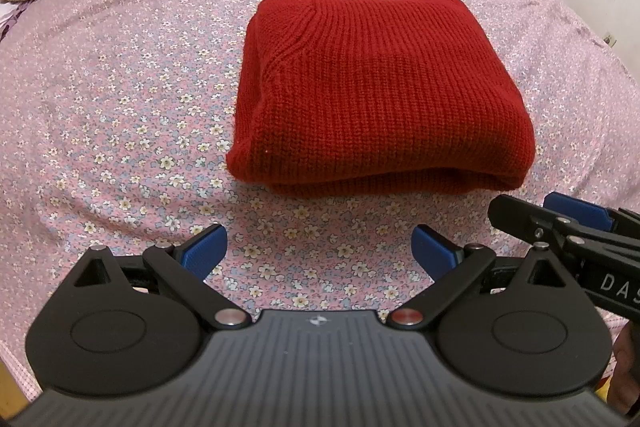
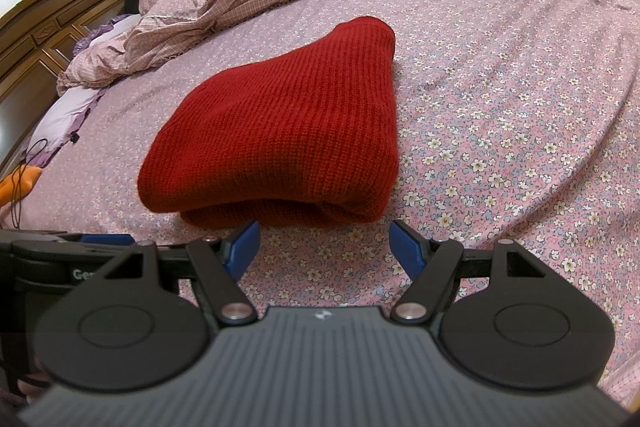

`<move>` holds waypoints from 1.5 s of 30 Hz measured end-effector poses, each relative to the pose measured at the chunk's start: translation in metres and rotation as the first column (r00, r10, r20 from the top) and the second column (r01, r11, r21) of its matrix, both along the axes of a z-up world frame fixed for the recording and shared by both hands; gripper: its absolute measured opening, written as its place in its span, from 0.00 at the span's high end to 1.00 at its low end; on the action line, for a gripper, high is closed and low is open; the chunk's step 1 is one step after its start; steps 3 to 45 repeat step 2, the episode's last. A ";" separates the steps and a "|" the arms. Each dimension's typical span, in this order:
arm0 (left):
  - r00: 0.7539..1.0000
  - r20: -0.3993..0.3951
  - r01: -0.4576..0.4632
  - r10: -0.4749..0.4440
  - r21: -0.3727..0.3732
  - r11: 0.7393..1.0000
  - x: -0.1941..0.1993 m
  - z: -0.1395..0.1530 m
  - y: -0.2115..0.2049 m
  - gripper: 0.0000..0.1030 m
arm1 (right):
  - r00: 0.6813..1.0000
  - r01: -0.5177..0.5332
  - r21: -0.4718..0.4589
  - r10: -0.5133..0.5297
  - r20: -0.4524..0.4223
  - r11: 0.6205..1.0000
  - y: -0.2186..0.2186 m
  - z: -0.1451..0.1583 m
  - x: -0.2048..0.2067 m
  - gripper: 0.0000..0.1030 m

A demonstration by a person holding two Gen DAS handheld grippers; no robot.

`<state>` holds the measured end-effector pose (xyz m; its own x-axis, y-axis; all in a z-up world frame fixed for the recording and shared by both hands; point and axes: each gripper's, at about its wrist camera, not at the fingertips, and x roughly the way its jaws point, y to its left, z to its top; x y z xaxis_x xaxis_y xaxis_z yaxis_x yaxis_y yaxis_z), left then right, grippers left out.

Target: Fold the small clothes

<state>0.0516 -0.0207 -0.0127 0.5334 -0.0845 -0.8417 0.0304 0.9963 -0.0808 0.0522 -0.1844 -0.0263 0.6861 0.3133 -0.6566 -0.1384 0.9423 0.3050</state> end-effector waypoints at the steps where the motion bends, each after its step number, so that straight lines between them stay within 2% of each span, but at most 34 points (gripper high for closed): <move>1: 1.000 0.000 0.000 0.000 0.000 1.000 0.000 0.000 0.000 0.03 | 1.000 0.000 0.000 0.000 0.000 1.000 0.000 0.000 0.000 0.29; 45: 1.000 0.000 0.001 -0.001 0.002 1.000 0.000 0.000 0.000 0.03 | 1.000 0.000 0.000 0.000 0.000 1.000 0.000 0.000 0.000 0.29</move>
